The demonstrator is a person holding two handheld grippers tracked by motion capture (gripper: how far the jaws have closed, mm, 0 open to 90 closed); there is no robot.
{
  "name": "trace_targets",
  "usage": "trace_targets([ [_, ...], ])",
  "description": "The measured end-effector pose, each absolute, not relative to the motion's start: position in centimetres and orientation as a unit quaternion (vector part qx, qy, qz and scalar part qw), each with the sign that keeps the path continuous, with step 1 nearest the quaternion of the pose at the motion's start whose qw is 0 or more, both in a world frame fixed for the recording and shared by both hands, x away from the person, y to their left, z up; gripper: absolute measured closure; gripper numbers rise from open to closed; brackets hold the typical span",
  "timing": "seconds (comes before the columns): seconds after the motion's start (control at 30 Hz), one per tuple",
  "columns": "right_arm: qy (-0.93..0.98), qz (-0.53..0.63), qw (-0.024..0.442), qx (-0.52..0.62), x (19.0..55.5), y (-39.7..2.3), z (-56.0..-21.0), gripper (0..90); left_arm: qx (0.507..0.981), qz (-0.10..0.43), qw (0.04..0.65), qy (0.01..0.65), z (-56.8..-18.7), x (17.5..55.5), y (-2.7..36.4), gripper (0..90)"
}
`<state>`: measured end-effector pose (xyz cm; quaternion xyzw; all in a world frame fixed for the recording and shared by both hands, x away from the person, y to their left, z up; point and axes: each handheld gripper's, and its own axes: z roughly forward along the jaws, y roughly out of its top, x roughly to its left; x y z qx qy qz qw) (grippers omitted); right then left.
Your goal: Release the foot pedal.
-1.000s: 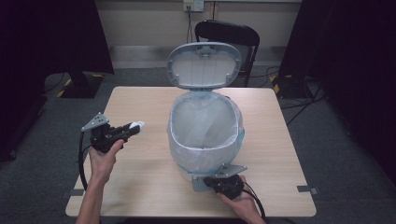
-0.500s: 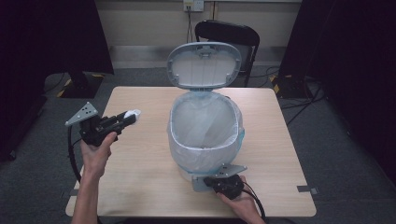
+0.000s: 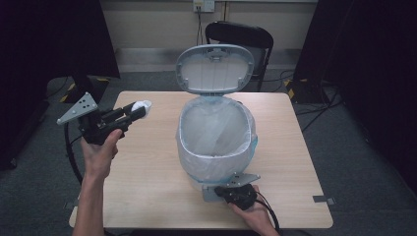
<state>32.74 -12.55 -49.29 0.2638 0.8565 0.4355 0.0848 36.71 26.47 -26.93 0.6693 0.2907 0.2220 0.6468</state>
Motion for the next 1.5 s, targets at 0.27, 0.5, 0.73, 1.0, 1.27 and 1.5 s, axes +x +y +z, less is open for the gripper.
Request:
trace_targets([
  [0.27,0.856,0.437,0.083,0.264,32.8,-12.6,-49.3,90.0,0.658,0.212,0.676,0.254,-23.8,36.4,24.8,70.4],
  [0.5,0.855,0.438,0.082,0.264,32.8,-12.6,-49.3,90.0,0.669,0.204,0.676,0.233,-22.7,36.8,22.8,70.3],
  [0.73,0.855,0.439,0.08,0.265,32.8,-12.7,-49.3,90.0,0.674,0.171,0.692,0.194,-21.4,37.4,19.5,70.2],
  [1.0,0.854,0.441,0.077,0.267,32.8,-12.7,-49.4,90.0,0.69,0.152,0.684,0.179,-20.5,38.2,16.5,69.9],
  [1.27,0.854,0.441,0.077,0.265,32.9,-12.7,-49.4,90.0,0.715,0.122,0.663,0.185,-21.0,40.6,14.0,69.2],
  [1.5,0.854,0.441,0.078,0.265,32.9,-12.7,-49.4,90.0,0.735,0.112,0.641,0.191,-21.4,41.3,11.8,57.5],
])
